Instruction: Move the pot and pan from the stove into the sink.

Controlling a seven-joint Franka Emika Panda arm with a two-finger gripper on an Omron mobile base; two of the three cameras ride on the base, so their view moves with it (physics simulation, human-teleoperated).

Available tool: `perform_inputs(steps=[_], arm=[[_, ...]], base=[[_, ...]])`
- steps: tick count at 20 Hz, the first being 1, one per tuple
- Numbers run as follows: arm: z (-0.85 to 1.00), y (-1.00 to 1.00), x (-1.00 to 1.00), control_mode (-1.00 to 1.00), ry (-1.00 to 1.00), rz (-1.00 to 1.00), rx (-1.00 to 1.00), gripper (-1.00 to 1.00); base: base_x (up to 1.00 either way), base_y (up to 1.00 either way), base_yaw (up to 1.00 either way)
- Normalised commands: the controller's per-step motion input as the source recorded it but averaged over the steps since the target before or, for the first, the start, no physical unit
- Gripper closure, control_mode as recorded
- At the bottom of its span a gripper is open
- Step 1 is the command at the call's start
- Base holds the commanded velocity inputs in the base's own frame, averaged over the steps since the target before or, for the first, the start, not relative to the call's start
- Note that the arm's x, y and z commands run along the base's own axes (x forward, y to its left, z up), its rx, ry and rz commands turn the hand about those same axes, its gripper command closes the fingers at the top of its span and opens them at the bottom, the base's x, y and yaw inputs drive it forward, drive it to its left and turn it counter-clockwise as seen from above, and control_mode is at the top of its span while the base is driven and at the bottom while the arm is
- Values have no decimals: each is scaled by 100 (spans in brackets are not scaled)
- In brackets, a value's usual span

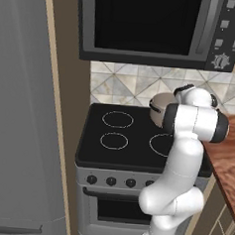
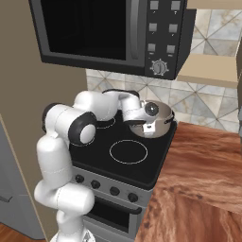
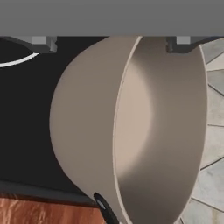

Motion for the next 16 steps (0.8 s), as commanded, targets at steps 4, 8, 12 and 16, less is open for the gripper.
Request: perform_inputs(steps=[4,8,12,16], arm=[[-2,-1,21,-100,1,0,0,-100],[-7,-9,59,-100,4,0,0,-100],[-5,-9,45,-100,5,0,0,-100],[-1,-3,10,-100,2,0,0,-100]], base=[[0,0,0],[0,0,0],[0,0,0],[0,0,0]])
